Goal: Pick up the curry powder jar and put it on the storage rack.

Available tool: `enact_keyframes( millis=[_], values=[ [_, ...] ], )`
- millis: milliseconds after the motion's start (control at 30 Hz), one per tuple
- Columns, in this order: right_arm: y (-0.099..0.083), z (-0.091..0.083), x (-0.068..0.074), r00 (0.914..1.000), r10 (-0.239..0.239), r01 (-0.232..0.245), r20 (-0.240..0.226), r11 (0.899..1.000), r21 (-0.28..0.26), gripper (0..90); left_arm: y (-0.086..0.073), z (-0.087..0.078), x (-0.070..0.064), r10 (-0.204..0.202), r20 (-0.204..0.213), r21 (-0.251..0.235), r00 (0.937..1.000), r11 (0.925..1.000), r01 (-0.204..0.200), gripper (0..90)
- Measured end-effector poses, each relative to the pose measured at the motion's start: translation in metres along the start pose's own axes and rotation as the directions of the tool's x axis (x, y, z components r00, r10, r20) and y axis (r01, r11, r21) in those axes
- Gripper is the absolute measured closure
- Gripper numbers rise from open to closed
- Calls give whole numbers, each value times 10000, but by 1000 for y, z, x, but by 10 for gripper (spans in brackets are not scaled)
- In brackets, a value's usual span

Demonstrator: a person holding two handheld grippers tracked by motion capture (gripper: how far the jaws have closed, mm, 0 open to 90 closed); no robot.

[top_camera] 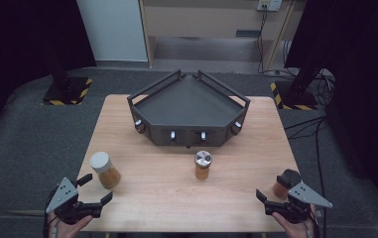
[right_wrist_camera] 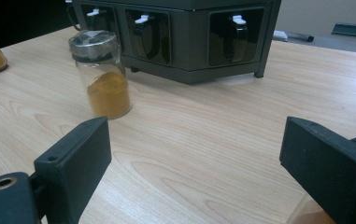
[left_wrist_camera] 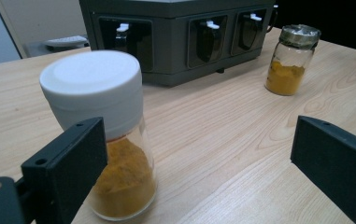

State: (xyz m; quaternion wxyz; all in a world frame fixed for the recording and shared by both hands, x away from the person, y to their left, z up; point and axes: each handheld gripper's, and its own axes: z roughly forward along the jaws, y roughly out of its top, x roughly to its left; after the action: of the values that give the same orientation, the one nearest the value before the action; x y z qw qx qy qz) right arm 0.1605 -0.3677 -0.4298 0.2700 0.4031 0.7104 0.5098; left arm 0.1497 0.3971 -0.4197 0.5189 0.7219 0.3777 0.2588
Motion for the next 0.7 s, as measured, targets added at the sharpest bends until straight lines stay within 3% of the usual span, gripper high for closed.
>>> enact_keyframes(
  millis=[700],
  values=[
    [0,0,0,10000,7,-7,20,10000,-12,90,36,-3,17,163,-293,496,9994,9987,-148,29]
  ],
)
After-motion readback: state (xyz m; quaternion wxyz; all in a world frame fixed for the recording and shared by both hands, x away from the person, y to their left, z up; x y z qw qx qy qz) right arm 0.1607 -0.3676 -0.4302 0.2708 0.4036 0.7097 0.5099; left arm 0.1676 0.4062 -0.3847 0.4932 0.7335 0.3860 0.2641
